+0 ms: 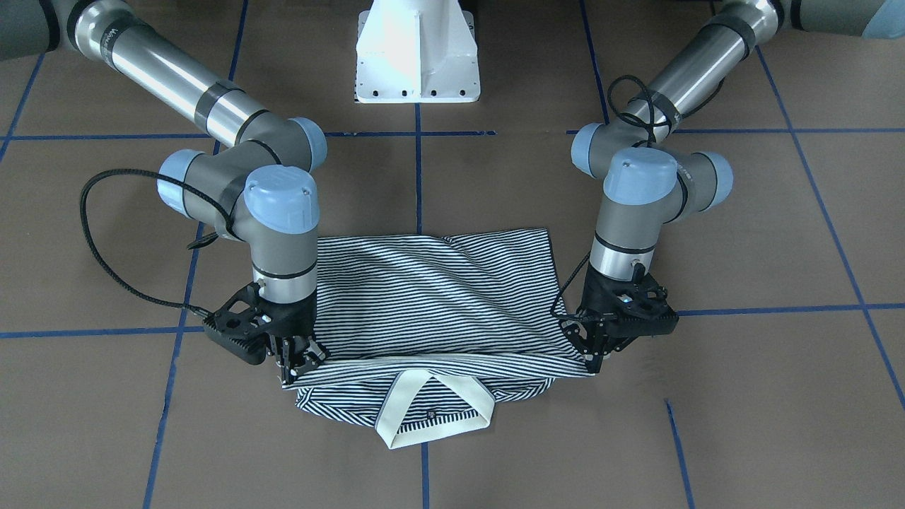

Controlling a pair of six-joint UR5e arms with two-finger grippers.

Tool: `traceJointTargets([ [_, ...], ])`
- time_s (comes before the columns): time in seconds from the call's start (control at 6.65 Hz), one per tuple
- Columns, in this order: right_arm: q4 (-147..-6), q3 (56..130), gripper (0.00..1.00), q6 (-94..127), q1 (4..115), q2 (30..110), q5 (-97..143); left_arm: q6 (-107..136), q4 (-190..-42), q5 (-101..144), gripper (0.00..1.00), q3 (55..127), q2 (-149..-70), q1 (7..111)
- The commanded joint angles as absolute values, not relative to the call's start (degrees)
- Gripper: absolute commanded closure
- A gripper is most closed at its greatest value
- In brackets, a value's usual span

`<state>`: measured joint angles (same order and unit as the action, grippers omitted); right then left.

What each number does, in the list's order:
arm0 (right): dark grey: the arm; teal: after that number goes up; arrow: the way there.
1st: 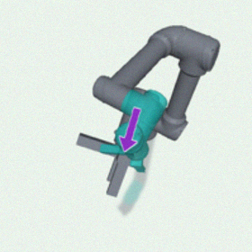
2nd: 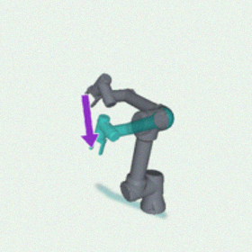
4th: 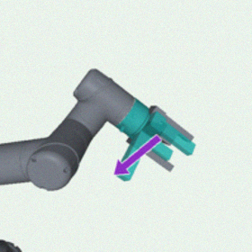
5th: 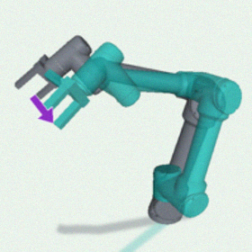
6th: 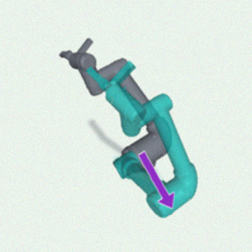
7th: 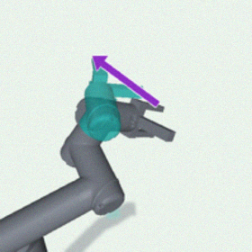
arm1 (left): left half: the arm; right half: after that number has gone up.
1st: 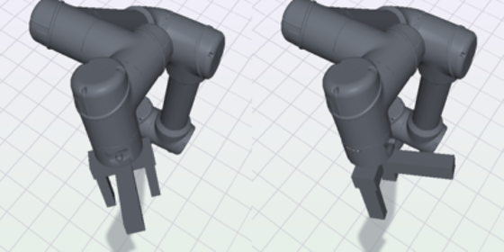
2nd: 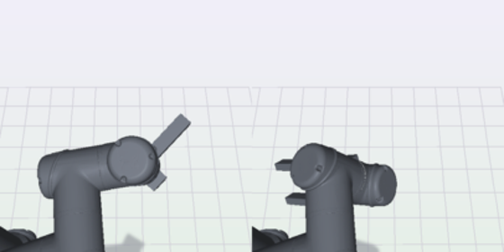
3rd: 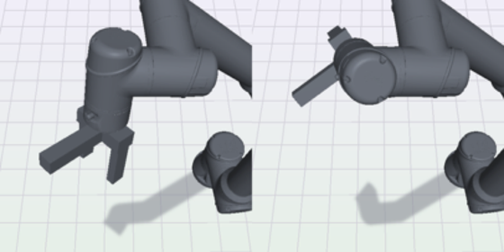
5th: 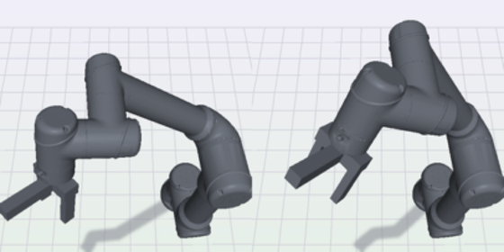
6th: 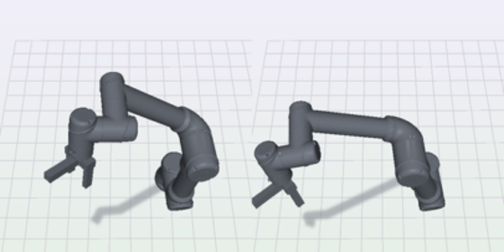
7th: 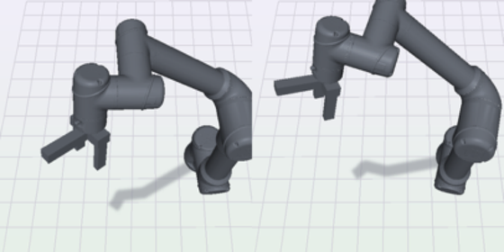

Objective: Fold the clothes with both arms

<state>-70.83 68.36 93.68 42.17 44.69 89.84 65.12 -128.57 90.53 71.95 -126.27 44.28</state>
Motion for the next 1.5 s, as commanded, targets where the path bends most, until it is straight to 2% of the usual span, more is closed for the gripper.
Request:
traceJointTargets([
  [0.0, -68.82, 65.3, 1.0, 92.81, 42.98, 43.59, 90.79, 65.13, -130.87, 89.82, 0.78, 69.7, -126.74, 44.47],
  [0.15, -68.82, 65.3, 1.0, 92.81, 42.98, 43.59, 90.79, 65.21, -130.96, 89.91, 0.65, 69.7, -126.74, 44.47],
  [0.3, -68.82, 65.39, 0.73, 93.16, 42.89, 43.51, 90.7, 65.3, -131.04, 89.91, 0.54, 69.87, -127.09, 44.56],
  [0.6, -68.47, 66.7, 0.27, 93.25, 42.89, 43.94, 90.79, 65.48, -131.04, 90.0, 0.52, 70.05, -127.09, 44.74],
  [0.75, -68.38, 70.28, 0.0, 93.77, 43.06, 45.34, 92.18, 65.65, -131.04, 90.0, 0.51, 70.92, -126.92, 44.74],
  [1.05, -68.46, 85.61, 0.0, 94.39, 39.93, 55.67, 95.36, 65.65, -131.04, 90.0, 0.51, 71.1, -126.74, 44.91],
  [1.35, -68.9, 93.13, 0.0, 101.57, 36.58, 60.28, 95.36, 65.74, -131.04, 90.0, 0.5, 71.1, -126.48, 44.91],
])
